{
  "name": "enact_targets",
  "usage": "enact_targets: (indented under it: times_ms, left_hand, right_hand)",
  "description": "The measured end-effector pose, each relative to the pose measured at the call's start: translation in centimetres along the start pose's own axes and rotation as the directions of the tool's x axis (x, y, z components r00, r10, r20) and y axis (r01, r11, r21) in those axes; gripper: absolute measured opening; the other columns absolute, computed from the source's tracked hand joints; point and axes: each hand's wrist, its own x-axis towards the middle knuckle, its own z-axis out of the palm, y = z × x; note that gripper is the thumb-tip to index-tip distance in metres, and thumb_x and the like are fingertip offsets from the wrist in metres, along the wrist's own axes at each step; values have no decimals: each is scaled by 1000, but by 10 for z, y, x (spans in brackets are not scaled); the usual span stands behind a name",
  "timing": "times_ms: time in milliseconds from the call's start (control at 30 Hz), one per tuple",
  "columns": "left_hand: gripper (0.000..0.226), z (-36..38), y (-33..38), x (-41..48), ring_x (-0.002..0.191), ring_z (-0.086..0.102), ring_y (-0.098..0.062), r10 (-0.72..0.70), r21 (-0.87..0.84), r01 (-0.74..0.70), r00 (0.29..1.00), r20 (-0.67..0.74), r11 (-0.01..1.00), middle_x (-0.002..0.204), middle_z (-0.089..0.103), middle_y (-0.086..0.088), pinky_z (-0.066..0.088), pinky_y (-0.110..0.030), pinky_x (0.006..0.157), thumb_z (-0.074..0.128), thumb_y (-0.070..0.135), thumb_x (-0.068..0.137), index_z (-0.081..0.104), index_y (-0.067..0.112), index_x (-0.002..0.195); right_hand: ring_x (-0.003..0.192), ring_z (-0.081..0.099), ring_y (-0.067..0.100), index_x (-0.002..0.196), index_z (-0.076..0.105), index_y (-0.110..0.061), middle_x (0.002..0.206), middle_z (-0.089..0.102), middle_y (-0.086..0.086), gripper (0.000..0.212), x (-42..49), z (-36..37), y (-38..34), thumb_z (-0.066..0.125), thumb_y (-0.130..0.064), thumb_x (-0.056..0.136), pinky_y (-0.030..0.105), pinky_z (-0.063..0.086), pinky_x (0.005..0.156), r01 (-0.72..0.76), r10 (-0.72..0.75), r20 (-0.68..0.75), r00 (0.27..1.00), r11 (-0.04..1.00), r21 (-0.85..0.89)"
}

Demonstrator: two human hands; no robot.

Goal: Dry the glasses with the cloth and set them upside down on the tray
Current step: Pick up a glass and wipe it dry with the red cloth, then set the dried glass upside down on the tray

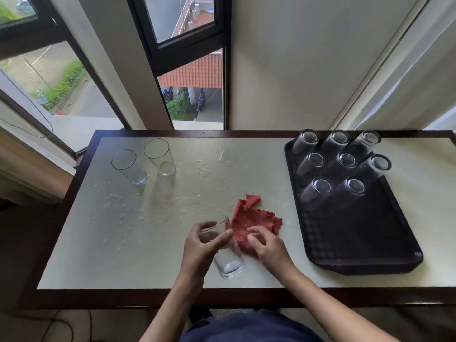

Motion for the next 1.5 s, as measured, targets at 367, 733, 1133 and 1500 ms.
enact_targets:
  times_ms: [367,733,1133,1500]
  left_hand:
    - [86,76,-22,3,113,67,-25,-52,9,51,973,225,999,120,66,-11,56,-42,95,91,51,45,59,22,119]
    - [109,72,-48,44,154,7,-32,8,938,-261,964,266,228,168,1,-3,29,-46,120,70,69,76,9,35,160]
    - [110,66,-58,49,155,4,-40,-4,945,-320,947,321,72,169,-14,-2,26,-44,122,72,59,77,4,35,160]
    - [110,63,-68,54,154,4,-41,16,936,-343,939,342,80,169,-15,-4,24,-44,122,69,60,78,3,32,161]
  right_hand:
    - [68,65,27,130,60,-8,123,62,26,65,-35,-58,25,80,-28,72,30,58,60,-428,136,408,903,372,824]
    - [42,51,19,90,61,-7,72,64,9,40,-41,-218,40,89,-13,63,23,41,40,-226,266,-241,933,957,182]
    - [71,68,29,96,60,-20,93,66,8,43,33,-301,32,84,-24,60,44,62,64,-417,178,-598,781,862,-288]
    - [97,62,41,132,50,-20,123,49,18,71,60,-291,48,81,-21,68,43,58,80,-466,211,-631,747,842,-270]
